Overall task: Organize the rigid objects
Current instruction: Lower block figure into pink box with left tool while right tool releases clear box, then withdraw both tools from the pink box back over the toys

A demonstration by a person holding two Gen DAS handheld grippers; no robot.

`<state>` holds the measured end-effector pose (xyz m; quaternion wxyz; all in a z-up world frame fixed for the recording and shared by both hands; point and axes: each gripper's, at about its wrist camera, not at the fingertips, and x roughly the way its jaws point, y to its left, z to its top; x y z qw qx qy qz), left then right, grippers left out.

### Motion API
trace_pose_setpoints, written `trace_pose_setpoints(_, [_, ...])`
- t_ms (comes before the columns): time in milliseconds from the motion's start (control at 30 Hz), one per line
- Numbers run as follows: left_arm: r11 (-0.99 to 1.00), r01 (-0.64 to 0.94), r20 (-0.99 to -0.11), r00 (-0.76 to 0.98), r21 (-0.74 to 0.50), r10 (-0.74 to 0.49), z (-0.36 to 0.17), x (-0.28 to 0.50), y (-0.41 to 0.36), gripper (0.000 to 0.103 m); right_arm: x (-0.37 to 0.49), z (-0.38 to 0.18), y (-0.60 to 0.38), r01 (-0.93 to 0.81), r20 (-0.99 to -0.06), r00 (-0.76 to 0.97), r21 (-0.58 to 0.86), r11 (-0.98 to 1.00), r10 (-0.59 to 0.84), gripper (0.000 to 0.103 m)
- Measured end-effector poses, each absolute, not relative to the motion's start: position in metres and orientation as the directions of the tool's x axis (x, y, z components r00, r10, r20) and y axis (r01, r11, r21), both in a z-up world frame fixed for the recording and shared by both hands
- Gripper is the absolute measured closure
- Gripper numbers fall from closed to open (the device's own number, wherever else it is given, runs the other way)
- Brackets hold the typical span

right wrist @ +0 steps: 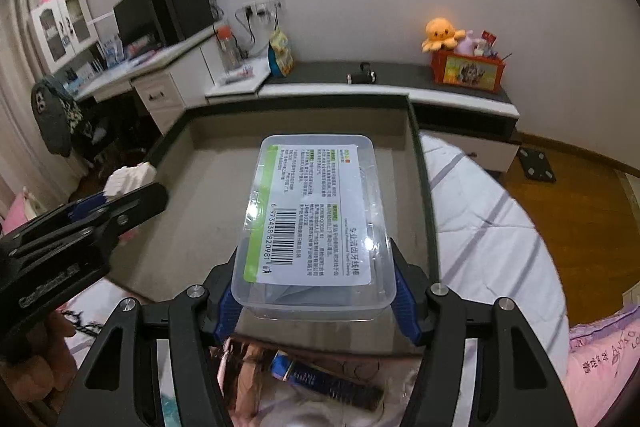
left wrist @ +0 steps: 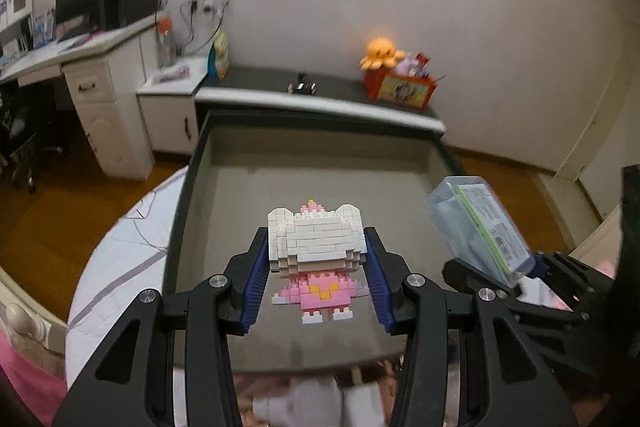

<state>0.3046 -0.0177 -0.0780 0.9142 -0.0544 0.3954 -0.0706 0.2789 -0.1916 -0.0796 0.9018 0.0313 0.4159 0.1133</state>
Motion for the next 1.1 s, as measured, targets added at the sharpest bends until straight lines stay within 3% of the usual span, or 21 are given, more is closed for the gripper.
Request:
trace_pose_setpoints(133, [0.99,0.065,-0.764,0.63,-0.125,-0.138,-0.096,0.32,-0.024,0.056,0.289,-0.092,-0.188,-0.183,-0.773,0.595,0.135,0.974,0.219,0.04])
trace_pose_setpoints(167, [0.991,0.061,-0.77,0.624,-0.119,-0.131,-0.098,0.322,-0.025,0.051,0.29,-0.094,-0.187,-0.183,-0.782,0.587,0.126,0.975,0.211,0.04])
trace_pose_setpoints(267, [0.994,0.042,-0.769,0.63,-0.105,-0.108,-0.099,0.321,-0.026,0.016,0.291,-0.101,-0.187,-0.18,-0.799,0.566,0.123,0.976,0.205,0.039])
trace_pose_setpoints(300, [0.994,0.037,-0.765,0.636,-0.1,-0.101,-0.098,0.319,-0.025,0.01,0.29,-0.102,-0.187,-0.181,-0.802,0.563,0.117,0.976,0.2,0.038])
trace_pose_setpoints(333, [0.994,0.038,-0.762,0.639,-0.098,-0.1,-0.097,0.317,-0.025,0.009,0.289,-0.102,-0.187,-0.188,-0.799,0.568,0.109,0.976,0.198,0.036])
trace_pose_setpoints(367, [0.994,0.045,-0.758,0.644,-0.1,-0.106,-0.095,0.315,-0.025,0.009,0.287,-0.101,-0.187,-0.19,-0.795,0.572,0.112,0.975,0.203,0.022])
trace_pose_setpoints(400, [0.993,0.048,-0.753,0.649,-0.104,-0.11,-0.093,0.311,-0.024,0.007,0.286,-0.1,-0.187,-0.196,-0.791,0.573,0.121,0.973,0.213,0.018])
trace_pose_setpoints(600, [0.989,0.04,-0.66,0.741,-0.143,-0.126,-0.069,0.278,-0.005,0.0,0.273,-0.089,-0.185,-0.175,-0.777,0.599,0.108,0.979,0.193,0.014])
trace_pose_setpoints(1100, [0.995,0.025,-0.446,0.892,-0.098,-0.067,-0.023,0.133,0.017,0.0,0.16,-0.03,-0.19,-0.195,-0.579,0.764,0.212,0.958,0.284,0.013])
